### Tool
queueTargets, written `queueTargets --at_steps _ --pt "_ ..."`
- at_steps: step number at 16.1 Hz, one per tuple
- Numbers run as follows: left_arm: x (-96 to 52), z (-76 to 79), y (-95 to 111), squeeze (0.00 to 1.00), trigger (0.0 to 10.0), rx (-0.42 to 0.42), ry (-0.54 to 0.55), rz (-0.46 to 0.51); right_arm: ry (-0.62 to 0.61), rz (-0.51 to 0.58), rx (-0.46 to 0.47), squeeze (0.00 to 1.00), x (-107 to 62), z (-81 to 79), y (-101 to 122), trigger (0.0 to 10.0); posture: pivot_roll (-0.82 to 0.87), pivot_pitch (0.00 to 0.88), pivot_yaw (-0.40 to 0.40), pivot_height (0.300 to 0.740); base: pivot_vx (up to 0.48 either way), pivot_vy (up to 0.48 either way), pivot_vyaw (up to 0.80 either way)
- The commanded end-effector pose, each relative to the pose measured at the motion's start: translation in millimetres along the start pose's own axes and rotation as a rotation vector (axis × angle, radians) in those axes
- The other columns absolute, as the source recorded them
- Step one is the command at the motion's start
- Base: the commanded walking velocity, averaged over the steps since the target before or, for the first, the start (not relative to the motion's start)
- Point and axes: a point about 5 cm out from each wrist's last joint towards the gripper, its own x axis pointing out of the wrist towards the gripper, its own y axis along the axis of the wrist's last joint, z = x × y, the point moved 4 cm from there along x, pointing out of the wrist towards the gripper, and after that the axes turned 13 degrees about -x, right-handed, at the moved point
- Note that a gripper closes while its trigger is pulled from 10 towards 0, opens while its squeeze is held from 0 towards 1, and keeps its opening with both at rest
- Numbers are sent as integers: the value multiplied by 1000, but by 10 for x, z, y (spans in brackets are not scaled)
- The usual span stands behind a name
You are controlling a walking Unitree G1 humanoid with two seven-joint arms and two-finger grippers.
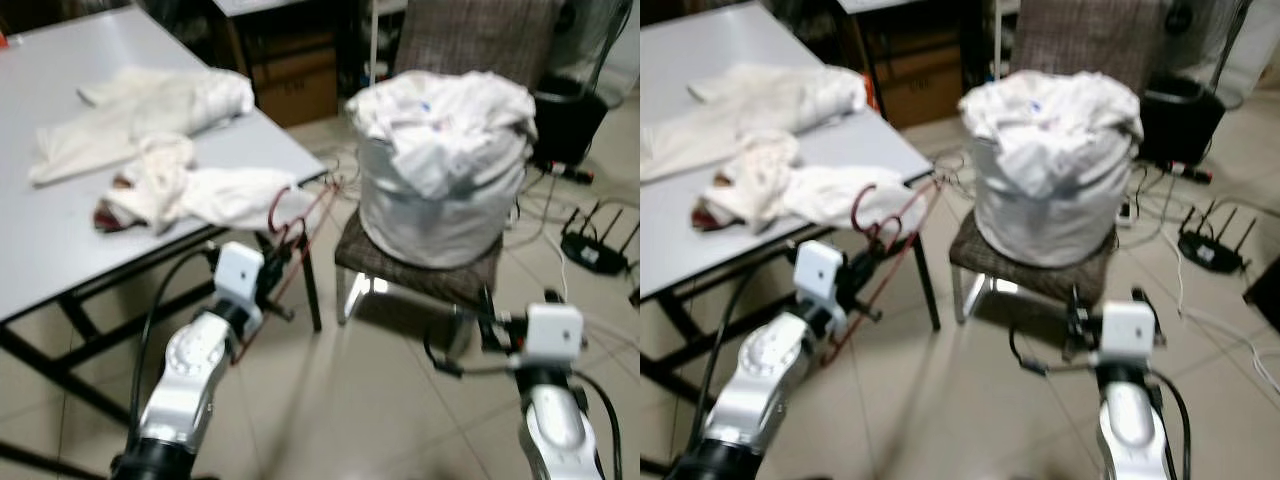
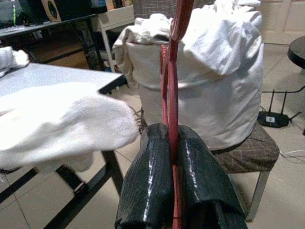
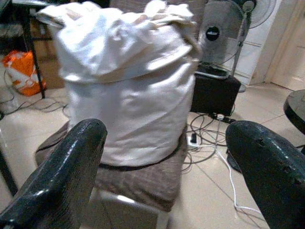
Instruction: Hang hanger
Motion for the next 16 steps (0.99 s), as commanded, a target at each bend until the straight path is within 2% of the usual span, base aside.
queueTargets --at_steps 1,7,8,10,12,14,15,16 --pt "14 49 92 0 10000 -1 -20 39 -18 -26 0 0 -9 42 -52 10000 -157 0 132 740 435 0 0" --pt "82 35 224 0 10000 -12 16 80 -20 36 -3 0 136 53 170 10000 -156 0 129 740 446 0 0" --pt "129 40 214 0 10000 -8 26 65 -14 65 -3 0 186 61 263 10000 -160 0 131 740 240 0 0" --pt "166 62 182 0 10000 39 26 40 -8 68 0 0 202 49 274 10000 -162 0 133 740 0 0 0" --pt "187 102 262 0 10000 35 3 77 -7 90 -5 0 203 38 329 10000 -164 0 136 740 0 0 0" --pt "221 171 398 0 10000 8 -21 127 -49 181 -44 0 214 114 563 10000 -169 0 141 740 448 0 0" --pt "262 258 476 0 10000 12 -50 157 -78 217 -36 0 274 189 714 10000 -173 0 145 740 446 0 0" --pt "271 280 485 0 10000 18 -58 161 -80 222 -35 0 293 201 737 10000 -177 0 147 740 450 0 0"
